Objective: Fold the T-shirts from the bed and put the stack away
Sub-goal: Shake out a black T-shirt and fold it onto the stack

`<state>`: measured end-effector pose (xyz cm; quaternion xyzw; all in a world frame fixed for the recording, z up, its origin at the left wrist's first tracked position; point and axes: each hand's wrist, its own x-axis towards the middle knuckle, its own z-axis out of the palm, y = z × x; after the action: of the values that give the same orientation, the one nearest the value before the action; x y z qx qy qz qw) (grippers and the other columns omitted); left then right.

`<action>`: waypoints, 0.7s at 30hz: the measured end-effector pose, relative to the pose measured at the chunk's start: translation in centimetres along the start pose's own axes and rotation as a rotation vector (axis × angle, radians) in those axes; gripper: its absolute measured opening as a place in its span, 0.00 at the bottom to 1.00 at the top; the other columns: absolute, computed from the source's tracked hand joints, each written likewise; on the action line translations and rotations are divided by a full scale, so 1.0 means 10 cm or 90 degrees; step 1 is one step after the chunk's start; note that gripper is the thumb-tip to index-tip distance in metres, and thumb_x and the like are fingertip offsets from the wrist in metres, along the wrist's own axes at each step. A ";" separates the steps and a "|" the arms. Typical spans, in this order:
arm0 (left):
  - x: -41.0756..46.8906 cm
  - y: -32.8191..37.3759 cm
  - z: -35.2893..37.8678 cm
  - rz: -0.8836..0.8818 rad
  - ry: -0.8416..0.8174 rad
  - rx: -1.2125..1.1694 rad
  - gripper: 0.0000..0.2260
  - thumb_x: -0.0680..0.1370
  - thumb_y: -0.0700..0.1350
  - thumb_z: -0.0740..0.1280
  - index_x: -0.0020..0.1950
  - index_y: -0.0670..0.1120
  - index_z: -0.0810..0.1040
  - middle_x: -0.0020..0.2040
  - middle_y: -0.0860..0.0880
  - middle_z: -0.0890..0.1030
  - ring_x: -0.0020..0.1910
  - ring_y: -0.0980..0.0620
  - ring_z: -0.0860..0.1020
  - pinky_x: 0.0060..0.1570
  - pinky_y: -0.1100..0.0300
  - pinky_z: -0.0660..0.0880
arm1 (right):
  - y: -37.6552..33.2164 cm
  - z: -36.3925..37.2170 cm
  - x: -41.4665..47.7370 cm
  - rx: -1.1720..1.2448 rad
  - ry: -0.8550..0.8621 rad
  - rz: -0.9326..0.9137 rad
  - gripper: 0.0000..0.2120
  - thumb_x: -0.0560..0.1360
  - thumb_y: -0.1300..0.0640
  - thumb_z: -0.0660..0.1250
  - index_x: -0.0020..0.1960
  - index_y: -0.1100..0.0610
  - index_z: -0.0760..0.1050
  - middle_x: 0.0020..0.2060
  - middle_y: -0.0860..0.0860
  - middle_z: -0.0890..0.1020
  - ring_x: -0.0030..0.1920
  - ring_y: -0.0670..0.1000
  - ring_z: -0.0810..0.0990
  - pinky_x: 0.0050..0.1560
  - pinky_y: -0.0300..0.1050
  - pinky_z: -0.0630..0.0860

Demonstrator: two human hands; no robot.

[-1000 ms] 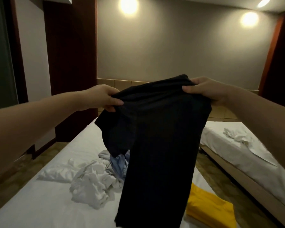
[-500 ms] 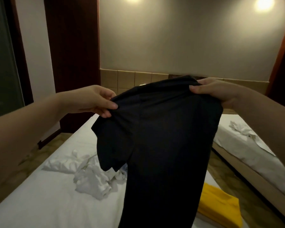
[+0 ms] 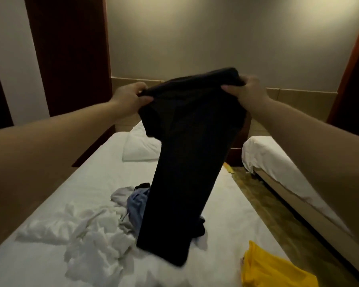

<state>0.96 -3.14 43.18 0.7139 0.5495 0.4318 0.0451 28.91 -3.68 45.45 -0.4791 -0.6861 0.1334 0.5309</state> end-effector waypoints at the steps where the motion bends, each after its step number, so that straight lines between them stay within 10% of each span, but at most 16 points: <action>1: 0.08 0.05 -0.05 0.031 0.022 0.045 0.06 0.78 0.45 0.64 0.53 0.45 0.76 0.48 0.45 0.75 0.48 0.46 0.74 0.41 0.56 0.69 | -0.07 -0.07 0.04 0.000 0.013 -0.026 0.13 0.74 0.54 0.69 0.58 0.55 0.77 0.47 0.47 0.79 0.49 0.48 0.79 0.50 0.36 0.76; 5: -0.03 0.17 -0.17 0.098 0.067 0.091 0.09 0.78 0.44 0.63 0.56 0.42 0.75 0.48 0.46 0.74 0.47 0.49 0.72 0.42 0.58 0.67 | -0.22 -0.22 -0.16 0.012 0.013 -0.087 0.11 0.75 0.56 0.68 0.57 0.55 0.76 0.41 0.42 0.77 0.39 0.36 0.75 0.35 0.23 0.71; 11: -1.16 0.07 -0.07 0.096 -0.004 0.117 0.05 0.76 0.42 0.66 0.50 0.44 0.78 0.43 0.46 0.78 0.44 0.47 0.76 0.40 0.58 0.70 | -0.05 -0.27 -1.29 -0.081 -0.044 -0.115 0.04 0.73 0.54 0.70 0.46 0.52 0.77 0.39 0.45 0.80 0.45 0.50 0.79 0.49 0.44 0.75; 21: -4.28 -0.76 1.11 -0.038 -0.292 0.119 0.10 0.74 0.43 0.62 0.44 0.41 0.82 0.42 0.42 0.82 0.44 0.44 0.79 0.41 0.59 0.68 | 1.07 0.06 -4.30 -0.160 -0.262 0.148 0.13 0.69 0.58 0.74 0.33 0.47 0.72 0.28 0.43 0.75 0.32 0.44 0.75 0.35 0.41 0.71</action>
<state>1.75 -30.83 7.91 0.7777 0.5834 0.2038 0.1151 32.97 -32.45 11.98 -0.5796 -0.7313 0.2016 0.2978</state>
